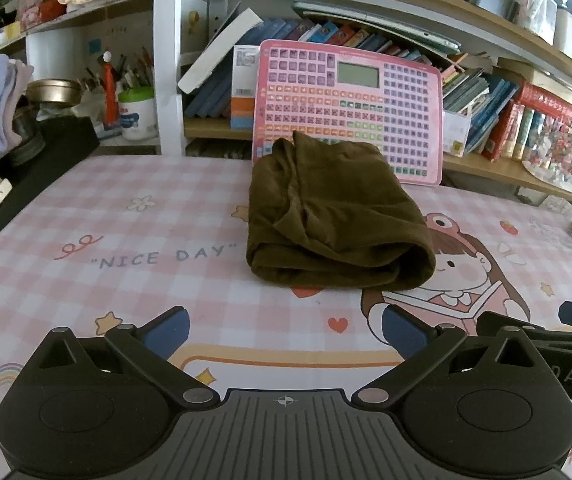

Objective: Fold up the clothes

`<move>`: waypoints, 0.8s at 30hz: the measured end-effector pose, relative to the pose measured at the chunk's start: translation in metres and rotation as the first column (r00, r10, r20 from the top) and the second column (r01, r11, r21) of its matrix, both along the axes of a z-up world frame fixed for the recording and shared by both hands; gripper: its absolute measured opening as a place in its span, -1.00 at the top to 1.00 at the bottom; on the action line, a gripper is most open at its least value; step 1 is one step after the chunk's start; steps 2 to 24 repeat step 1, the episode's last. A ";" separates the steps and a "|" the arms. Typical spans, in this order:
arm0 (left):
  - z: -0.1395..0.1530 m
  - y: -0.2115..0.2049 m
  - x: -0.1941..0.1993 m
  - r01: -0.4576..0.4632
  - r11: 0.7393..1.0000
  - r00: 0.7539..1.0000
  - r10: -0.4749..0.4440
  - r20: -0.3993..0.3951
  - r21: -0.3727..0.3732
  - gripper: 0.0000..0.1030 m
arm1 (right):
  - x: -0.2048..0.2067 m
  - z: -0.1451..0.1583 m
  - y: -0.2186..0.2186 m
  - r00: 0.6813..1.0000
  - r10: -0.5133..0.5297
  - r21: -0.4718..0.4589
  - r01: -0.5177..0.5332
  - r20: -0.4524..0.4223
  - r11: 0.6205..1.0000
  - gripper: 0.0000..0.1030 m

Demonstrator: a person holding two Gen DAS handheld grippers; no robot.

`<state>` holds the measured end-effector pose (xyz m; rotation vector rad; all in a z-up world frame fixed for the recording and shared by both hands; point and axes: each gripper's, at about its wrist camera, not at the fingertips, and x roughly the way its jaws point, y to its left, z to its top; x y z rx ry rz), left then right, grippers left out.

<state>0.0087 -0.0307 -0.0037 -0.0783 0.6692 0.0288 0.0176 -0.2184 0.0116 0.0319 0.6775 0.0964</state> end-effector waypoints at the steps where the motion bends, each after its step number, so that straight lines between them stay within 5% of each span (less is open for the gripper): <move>1: 0.000 0.000 0.000 0.000 1.000 1.000 0.000 0.000 0.001 -1.00 | 0.000 0.000 0.000 1.000 -0.001 0.000 0.001 -0.001 1.000 -1.00; 24: 0.000 0.000 0.000 0.000 1.000 1.000 0.000 0.000 0.001 -1.00 | 0.000 0.000 0.000 1.000 -0.001 0.000 0.001 -0.001 1.000 -1.00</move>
